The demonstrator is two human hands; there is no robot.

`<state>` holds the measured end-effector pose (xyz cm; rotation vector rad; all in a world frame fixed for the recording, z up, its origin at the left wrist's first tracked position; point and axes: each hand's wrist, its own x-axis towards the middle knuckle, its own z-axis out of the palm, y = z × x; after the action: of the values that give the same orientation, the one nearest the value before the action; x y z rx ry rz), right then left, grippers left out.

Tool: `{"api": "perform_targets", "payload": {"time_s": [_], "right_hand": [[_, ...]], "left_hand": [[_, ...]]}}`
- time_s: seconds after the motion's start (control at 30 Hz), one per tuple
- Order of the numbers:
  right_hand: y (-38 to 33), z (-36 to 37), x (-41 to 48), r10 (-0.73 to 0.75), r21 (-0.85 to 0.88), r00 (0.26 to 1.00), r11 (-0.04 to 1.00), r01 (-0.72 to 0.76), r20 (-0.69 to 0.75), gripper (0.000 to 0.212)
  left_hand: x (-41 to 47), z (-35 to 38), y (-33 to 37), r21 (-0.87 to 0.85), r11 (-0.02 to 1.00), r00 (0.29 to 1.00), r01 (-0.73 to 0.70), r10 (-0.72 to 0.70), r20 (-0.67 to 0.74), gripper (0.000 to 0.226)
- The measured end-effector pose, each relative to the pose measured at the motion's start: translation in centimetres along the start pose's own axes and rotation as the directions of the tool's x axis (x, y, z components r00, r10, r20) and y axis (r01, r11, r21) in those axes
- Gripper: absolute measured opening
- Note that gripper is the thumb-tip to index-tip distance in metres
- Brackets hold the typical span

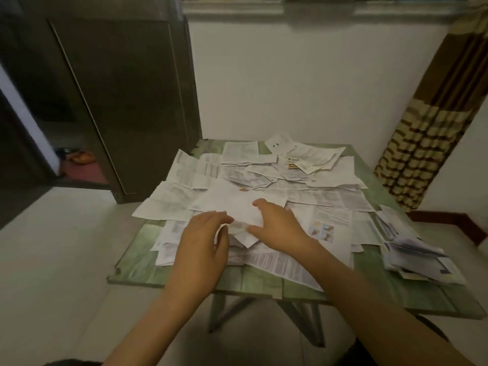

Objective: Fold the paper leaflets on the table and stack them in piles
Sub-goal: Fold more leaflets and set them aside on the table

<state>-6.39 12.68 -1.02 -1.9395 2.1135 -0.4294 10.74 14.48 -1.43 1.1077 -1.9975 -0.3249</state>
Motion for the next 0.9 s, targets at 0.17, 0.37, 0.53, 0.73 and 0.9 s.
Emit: {"api": "perform_targets", "payload": {"time_s": [0.17, 0.37, 0.53, 0.73, 0.9], "right_hand": [[0.1, 0.8, -0.1, -0.006, -0.032, 0.997, 0.999, 0.003, -0.073, 0.032], [0.1, 0.6, -0.2, -0.12, -0.039, 0.965, 0.993, 0.114, -0.233, 0.041], [0.3, 1.4, 0.1, -0.046, -0.176, 0.999, 0.983, 0.05, 0.03, 0.05], [0.6, 1.4, -1.3, 0.022, 0.014, 0.969, 1.0, -0.019, -0.245, 0.022], [0.5, -1.4, -3.8, 0.042, 0.172, 0.912, 0.985, 0.031, -0.407, 0.016]], "left_hand": [[-0.5, -1.0, -0.5, -0.034, 0.997, 0.996, 0.076, -0.074, 0.045, 0.02], [-0.4, -1.2, -0.6, -0.094, 0.98, 0.983, 0.176, -0.17, 0.073, 0.021], [-0.4, -0.8, 0.1, -0.116, 0.962, 0.964, 0.248, -0.233, 0.128, 0.021], [-0.9, -0.9, 0.4, -0.108, 0.962, 0.96, 0.251, -0.234, 0.15, 0.022], [-0.1, -0.9, 1.4, -0.304, 0.87, 0.92, 0.389, -0.351, 0.174, 0.017]]}}
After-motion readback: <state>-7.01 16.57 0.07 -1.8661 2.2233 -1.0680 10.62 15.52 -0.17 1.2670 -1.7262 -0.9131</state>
